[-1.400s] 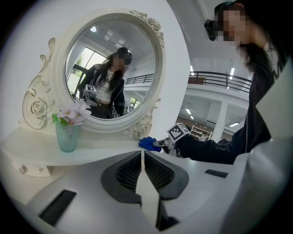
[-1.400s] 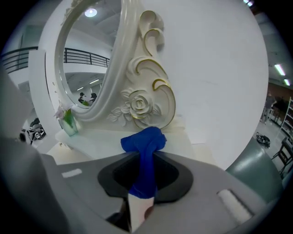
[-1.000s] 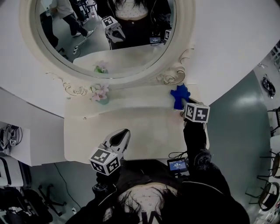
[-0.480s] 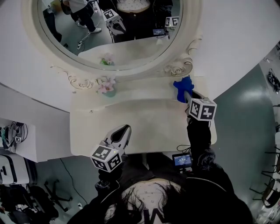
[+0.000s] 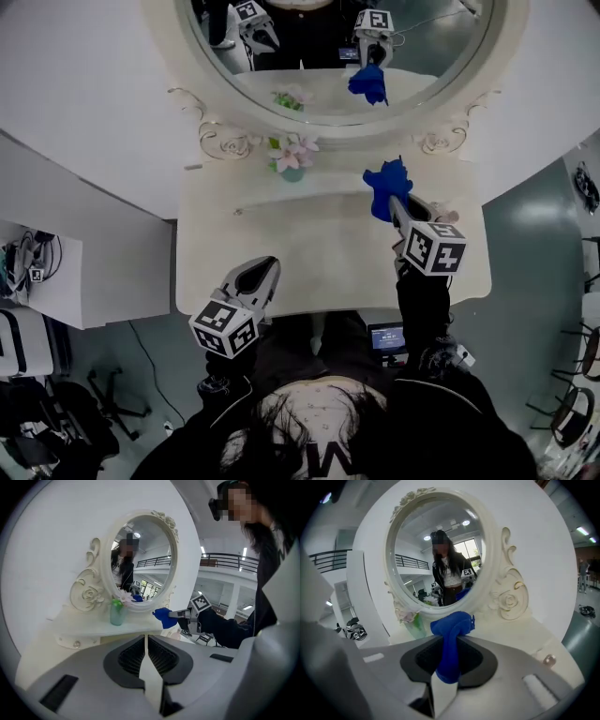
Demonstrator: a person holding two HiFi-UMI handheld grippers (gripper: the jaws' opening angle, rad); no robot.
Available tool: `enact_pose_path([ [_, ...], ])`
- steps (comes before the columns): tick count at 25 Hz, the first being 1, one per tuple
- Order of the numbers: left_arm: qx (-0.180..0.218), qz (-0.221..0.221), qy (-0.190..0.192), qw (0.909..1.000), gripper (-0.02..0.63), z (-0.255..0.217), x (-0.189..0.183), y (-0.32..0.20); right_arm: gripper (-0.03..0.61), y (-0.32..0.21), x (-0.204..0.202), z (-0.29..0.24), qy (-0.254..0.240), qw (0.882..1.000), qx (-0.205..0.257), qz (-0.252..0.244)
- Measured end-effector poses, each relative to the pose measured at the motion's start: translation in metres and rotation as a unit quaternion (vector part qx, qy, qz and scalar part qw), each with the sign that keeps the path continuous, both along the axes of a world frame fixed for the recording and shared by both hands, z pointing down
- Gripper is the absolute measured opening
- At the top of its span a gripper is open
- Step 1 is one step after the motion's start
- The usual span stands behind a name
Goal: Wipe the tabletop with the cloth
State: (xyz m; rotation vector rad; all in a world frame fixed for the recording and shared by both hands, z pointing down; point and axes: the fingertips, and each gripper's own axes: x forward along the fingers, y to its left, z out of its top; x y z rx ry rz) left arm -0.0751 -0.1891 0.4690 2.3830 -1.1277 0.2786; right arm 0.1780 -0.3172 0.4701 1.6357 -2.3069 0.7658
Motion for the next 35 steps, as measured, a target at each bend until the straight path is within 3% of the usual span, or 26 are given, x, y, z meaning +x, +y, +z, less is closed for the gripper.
enact_pose_path([
  [6,0.002,-0.035,-0.004,0.9994,0.005,0.006,-0.112,0.008,0.083,0.023,-0.129,-0.002,-0.028,0.999,0.001,-0.032],
  [11,-0.001,-0.08,-0.001,0.9968,0.005,0.011,-0.188,0.021,0.083,0.041,-0.242,0.006,-0.031,0.994,-0.013,-0.103],
  [16,-0.007,-0.122,0.004,0.9925,0.005,0.02,-0.244,0.038,0.083,0.057,-0.346,0.023,-0.019,0.981,-0.028,-0.189],
  [22,-0.013,-0.155,0.008,0.9877,0.005,0.027,-0.286,0.057,0.083,0.079,-0.448,0.061,0.011,0.958,-0.051,-0.282],
  [28,-0.02,-0.181,0.007,0.9832,0.005,0.035,-0.314,0.068,0.083,0.098,-0.502,0.12,0.037,0.938,-0.105,-0.329],
  [32,-0.025,-0.192,0.012,0.9809,0.005,0.04,-0.324,0.07,0.083,0.108,-0.494,0.17,0.078,0.931,-0.156,-0.322],
  [35,-0.028,-0.189,0.017,0.9815,0.005,0.044,-0.322,0.067,0.083,0.106,-0.474,0.189,0.094,0.933,-0.18,-0.298],
])
